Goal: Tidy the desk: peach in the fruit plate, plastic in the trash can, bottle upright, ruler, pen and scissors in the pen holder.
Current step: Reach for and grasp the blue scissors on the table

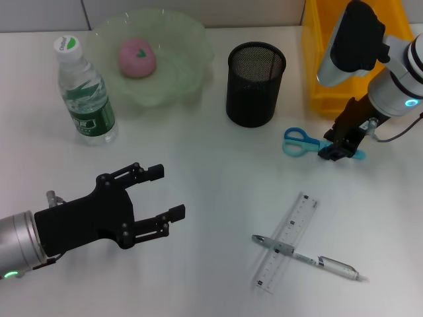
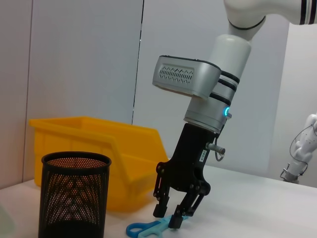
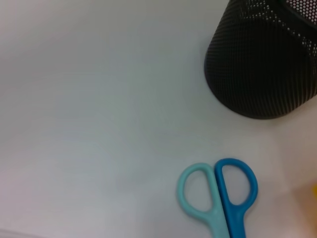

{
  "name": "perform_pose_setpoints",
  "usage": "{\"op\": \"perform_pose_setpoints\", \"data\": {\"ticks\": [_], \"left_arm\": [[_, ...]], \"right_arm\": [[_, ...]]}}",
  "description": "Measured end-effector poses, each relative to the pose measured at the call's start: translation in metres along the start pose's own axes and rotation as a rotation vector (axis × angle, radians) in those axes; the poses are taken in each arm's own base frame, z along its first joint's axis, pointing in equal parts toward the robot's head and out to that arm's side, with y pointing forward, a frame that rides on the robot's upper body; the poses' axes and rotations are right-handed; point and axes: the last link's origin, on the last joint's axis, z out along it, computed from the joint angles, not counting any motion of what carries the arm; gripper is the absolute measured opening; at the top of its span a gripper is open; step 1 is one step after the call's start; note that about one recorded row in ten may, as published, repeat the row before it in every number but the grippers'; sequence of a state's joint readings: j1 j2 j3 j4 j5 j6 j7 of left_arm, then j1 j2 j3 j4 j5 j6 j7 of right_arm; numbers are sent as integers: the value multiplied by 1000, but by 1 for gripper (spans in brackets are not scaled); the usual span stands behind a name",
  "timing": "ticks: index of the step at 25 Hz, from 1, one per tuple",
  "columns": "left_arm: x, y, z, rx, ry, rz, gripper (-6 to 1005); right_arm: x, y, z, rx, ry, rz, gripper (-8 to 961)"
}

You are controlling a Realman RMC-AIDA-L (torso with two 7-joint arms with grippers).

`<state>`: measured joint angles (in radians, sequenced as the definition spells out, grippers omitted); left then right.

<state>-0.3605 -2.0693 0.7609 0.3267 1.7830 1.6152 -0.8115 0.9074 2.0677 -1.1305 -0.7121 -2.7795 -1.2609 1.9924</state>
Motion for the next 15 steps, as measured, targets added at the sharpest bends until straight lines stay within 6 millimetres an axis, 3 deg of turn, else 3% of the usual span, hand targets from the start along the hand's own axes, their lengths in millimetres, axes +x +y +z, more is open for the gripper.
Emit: {"op": "perform_pose_setpoints", "data": {"ticks": [15], "left_arm": [[1,-1,1,-1,1,2,798]], "right_arm": [[1,0,-1,-9,7,-4,331]]}}
